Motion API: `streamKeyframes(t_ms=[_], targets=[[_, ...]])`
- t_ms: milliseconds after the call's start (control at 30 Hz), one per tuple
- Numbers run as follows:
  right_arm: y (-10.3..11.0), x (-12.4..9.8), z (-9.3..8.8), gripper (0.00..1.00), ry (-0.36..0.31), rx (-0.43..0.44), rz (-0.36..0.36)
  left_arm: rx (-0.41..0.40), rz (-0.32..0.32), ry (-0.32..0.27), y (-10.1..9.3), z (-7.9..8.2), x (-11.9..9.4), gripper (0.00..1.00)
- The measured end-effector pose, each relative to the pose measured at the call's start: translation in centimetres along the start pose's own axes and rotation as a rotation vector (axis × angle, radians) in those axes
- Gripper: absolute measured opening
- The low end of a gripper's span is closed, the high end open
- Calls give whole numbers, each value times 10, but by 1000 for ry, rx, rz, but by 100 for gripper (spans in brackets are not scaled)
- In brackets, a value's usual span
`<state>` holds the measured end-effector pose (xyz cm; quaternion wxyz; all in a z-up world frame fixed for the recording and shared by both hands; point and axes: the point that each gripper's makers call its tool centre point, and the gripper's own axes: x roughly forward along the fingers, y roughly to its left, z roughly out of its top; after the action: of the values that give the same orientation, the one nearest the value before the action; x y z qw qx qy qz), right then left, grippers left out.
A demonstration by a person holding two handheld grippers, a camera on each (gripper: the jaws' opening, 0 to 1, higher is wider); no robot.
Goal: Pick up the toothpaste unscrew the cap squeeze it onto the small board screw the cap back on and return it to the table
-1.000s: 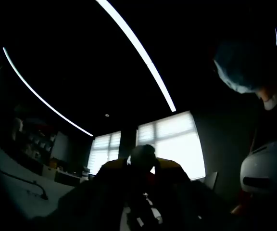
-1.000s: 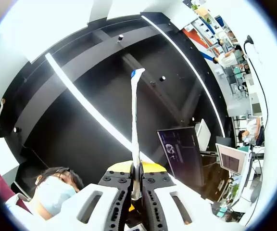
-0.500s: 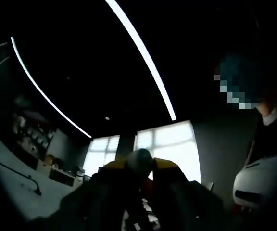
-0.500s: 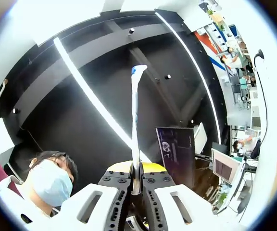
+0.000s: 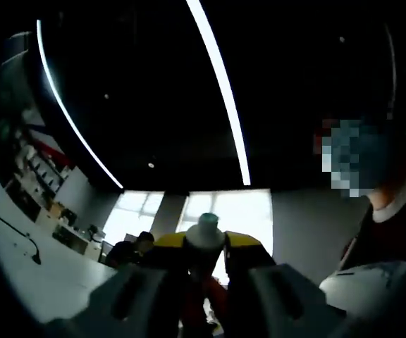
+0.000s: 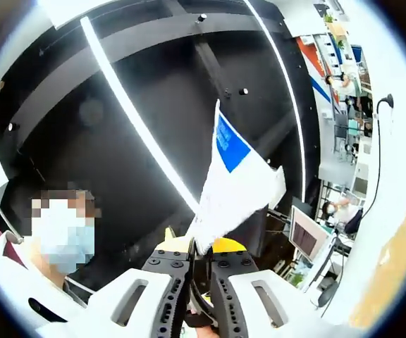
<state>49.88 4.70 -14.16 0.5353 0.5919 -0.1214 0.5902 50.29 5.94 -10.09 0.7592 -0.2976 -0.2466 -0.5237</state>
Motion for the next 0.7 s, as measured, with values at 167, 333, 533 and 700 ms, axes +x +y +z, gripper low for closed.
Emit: streamKeyframes(t_ms=[167, 333, 533, 700], targets=[[5, -10, 0, 8, 32, -46, -11, -46, -43, -15, -7, 11, -1, 19], [4, -21, 0, 11, 109, -123, -57, -76, -64, 5, -7, 15, 0, 19], [-4, -54, -4, 20, 300, -266, -203, -61, -86, 75, -13, 11, 1, 19], [-4, -74, -1, 26, 448, -481, -267, -37, -102, 159, -18, 2, 1, 19]])
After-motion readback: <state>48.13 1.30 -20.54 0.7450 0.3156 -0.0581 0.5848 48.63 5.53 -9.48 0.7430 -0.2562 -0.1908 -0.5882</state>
